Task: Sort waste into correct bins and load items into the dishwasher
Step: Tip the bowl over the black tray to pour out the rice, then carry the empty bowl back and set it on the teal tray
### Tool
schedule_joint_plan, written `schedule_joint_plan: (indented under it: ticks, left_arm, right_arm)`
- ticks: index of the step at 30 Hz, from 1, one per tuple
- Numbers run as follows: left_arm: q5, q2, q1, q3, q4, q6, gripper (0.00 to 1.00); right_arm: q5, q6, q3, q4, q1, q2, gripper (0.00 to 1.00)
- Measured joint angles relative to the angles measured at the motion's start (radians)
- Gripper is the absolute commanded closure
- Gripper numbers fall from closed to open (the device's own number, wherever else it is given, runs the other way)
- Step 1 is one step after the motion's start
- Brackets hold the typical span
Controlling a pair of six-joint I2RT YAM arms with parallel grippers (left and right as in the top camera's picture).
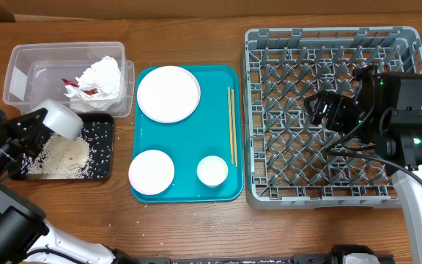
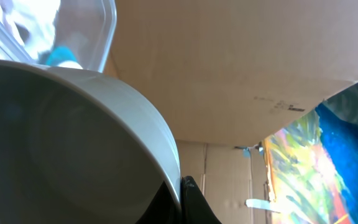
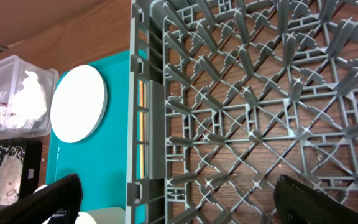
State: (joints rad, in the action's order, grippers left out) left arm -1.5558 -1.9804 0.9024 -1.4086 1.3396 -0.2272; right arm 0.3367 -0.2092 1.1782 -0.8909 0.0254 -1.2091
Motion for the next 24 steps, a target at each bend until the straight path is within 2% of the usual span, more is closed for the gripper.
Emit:
schedule_joint_plan:
  ticks: [3,6,9,13,15,18,19,20,21,24]
  left_arm:
    - [0.006,0.01,-0.07,0.0,0.041,-0.069,0.96]
    - [0.037,0.059,-0.217,-0.018,0.048,-0.103,0.96]
    - [0.129,0.094,-0.401,-0.123,0.024,-0.097,0.96]
    - [0.438,0.114,-0.645,-0.237,-0.142,0.047,0.96]
    - [0.656,0.116,-0.743,-0.248,-0.194,0.129,0.96]
    - [0.939,0.116,-0.967,-0.248,-0.192,0.217,0.96]
    - [1.077,0.115,-1.051,-0.248,-0.182,0.254,0.96]
    - [1.128,0.113,-1.089,-0.248,-0.177,0.269,0.96]
    - [1.259,0.102,-1.17,-0.248,-0.167,0.304,0.96]
    - [1.422,0.045,-1.288,-0.248,-0.162,0.351,0.96]
  right_arm:
    - [0.0,0.0,0.0,0.0,0.0,0.0,0.0]
    - [0.0,0.0,0.0,0.0,0.0,0.0,0.0]
    - [0.0,0.0,0.0,0.002,0.0,0.0,0.0]
    - [0.0,0.0,0.0,0.001,0.0,-0.01,0.0]
    - [0.0,0.0,0.0,0.0,0.0,-0.025,0.0]
    - [0.0,0.0,0.0,-0.003,0.0,-0.055,0.0]
    - [0.0,0.0,0.0,-0.002,0.0,-0.064,0.0]
    - [0.0,0.0,0.0,0.0,0.0,-0.066,0.0]
    - [0.0,0.0,0.0,0.008,0.0,-0.067,0.0]
    - [0.0,0.0,0.0,0.015,0.0,-0.067,0.0]
